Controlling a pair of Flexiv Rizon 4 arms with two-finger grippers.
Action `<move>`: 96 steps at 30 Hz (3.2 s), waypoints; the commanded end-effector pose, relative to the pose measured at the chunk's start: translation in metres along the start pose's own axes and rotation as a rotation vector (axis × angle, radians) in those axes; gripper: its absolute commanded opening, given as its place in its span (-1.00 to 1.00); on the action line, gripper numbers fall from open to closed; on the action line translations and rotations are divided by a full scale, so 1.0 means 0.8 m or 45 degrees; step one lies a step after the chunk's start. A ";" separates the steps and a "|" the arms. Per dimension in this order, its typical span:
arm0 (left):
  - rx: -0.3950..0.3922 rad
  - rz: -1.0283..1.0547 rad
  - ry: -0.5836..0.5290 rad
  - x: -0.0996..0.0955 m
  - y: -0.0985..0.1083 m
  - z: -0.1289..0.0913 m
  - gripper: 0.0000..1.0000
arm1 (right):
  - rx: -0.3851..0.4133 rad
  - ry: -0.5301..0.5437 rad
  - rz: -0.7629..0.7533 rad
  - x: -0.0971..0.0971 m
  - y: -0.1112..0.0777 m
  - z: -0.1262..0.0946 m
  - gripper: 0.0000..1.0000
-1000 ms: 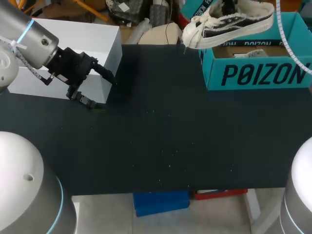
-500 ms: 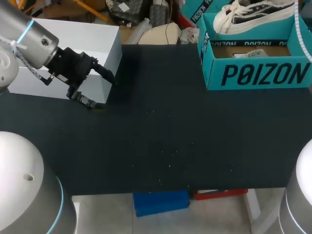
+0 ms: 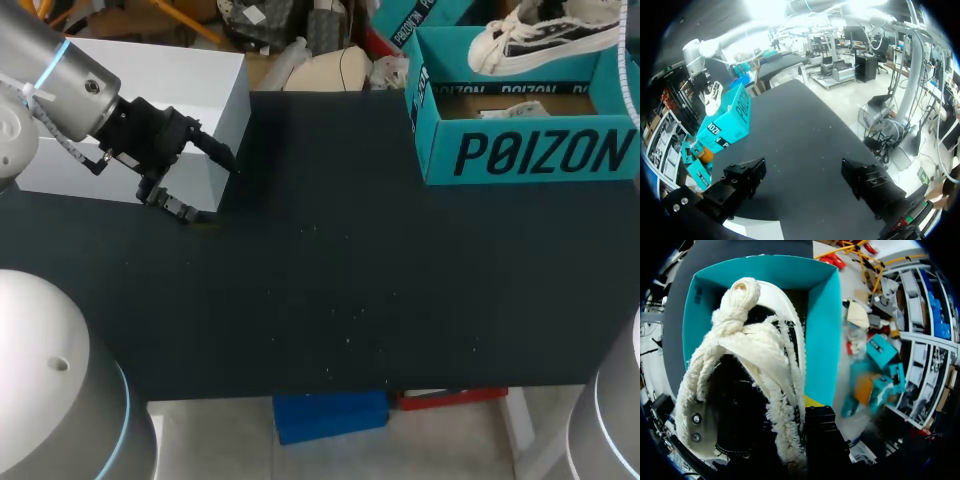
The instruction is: Take the shoe out of the shoebox, open the shoe tongue, remove and reinsert the insole, then place the shoe into the shoebox
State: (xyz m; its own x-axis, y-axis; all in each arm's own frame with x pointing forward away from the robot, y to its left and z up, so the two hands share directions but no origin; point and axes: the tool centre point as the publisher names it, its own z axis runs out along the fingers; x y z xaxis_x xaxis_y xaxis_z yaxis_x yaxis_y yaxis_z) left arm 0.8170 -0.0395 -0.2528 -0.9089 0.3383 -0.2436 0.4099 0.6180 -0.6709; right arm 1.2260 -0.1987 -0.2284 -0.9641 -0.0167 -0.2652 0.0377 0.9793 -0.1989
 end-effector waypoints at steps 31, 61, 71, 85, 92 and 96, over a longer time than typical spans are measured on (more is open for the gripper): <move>-0.004 0.000 -0.003 0.001 0.000 0.001 1.00 | -0.169 0.130 0.090 0.003 0.069 0.191 -1.00; -0.004 0.000 -0.003 0.001 0.000 0.001 1.00 | -0.161 0.144 0.172 0.035 0.061 0.122 -0.32; -0.004 0.000 -0.003 0.001 0.000 0.001 1.00 | -0.149 0.130 0.213 0.050 0.042 0.011 -0.15; -0.004 0.000 -0.003 0.001 0.000 0.001 1.00 | -0.028 0.146 0.357 0.163 0.137 -0.163 0.49; -0.004 0.000 -0.003 0.001 0.000 0.001 1.00 | -0.031 0.171 0.475 0.246 0.225 -0.219 0.81; -0.004 0.000 -0.003 0.001 0.000 0.001 1.00 | -0.032 0.200 0.554 0.295 0.262 -0.235 0.76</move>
State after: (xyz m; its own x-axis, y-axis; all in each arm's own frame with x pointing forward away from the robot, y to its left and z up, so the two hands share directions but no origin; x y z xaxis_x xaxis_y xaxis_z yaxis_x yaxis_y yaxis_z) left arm 0.8170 -0.0395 -0.2529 -0.9090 0.3382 -0.2436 0.4098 0.6181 -0.6709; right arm 1.0552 -0.0048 -0.1657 -0.9031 0.4280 -0.0353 0.4295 0.8993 -0.0828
